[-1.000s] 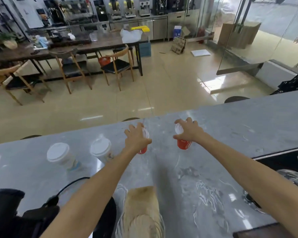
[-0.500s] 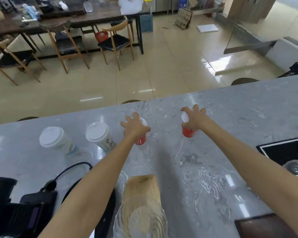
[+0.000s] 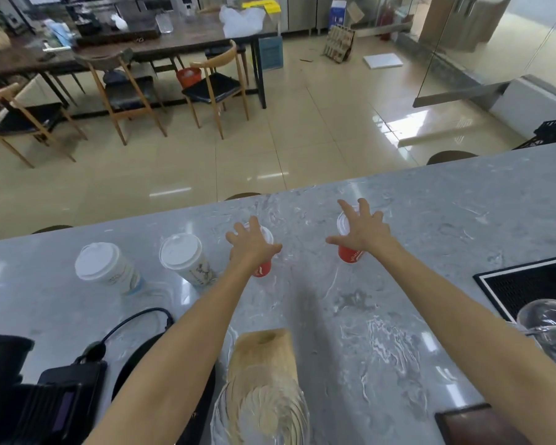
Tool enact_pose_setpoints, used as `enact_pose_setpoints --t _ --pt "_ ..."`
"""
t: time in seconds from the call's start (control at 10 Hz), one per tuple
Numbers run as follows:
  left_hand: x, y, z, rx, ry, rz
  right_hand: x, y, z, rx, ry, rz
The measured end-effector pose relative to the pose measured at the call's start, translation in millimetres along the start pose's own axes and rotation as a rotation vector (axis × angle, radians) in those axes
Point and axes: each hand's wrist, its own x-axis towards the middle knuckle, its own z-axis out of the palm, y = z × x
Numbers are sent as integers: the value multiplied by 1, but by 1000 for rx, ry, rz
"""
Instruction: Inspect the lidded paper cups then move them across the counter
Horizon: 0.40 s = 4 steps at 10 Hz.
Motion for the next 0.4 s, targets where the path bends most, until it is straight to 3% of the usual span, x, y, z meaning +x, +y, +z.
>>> enact_pose_setpoints --t 0.1,0.2,0.3,0.4 --pt "-8 1 -12 48 -98 6 -13 3 -12 34 -33 -12" --pt "-33 4 -24 158 -85 64 -46 1 -18 44 78 -3" --pt "-79 3 -37 232 54 173 -94 -6 -21 135 99 -52" --pt "-137 -13 -55 104 219 285 -147 -19 -24 296 55 -150"
